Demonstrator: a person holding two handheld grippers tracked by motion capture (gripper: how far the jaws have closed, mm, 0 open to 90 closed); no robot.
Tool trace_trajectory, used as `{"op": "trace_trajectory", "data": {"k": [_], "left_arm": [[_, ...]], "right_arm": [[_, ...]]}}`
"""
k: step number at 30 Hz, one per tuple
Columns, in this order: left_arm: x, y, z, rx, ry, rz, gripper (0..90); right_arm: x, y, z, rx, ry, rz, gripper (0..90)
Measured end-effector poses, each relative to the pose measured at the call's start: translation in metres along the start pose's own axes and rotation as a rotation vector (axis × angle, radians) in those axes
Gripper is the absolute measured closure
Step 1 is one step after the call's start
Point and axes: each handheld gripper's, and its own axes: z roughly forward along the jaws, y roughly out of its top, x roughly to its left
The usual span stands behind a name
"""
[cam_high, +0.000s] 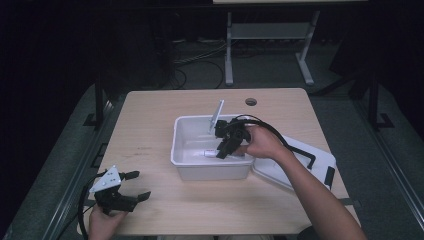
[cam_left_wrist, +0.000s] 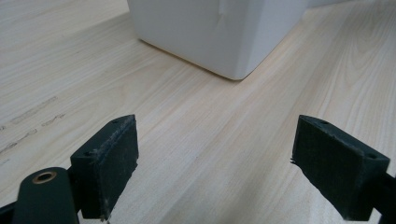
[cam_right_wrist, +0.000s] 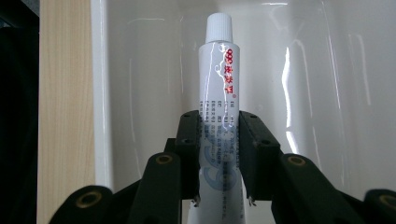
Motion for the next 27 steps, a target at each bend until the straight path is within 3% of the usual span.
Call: {"op": "trace_trajectory", "data": {"k": [18, 27], "left_arm": [[0.000, 0.000, 0.001, -0.003, -0.001, 0.001, 13.8], [0.000, 0.000, 0.001, -0.002, 0.000, 0.001, 13.8]], "right_arm": [[-0.001, 0.000, 0.013, 0.015, 0.030, 0.007, 70.3], [-0.002, -0.004, 0.011, 0.018, 0.025, 0.024, 69.6]]}}
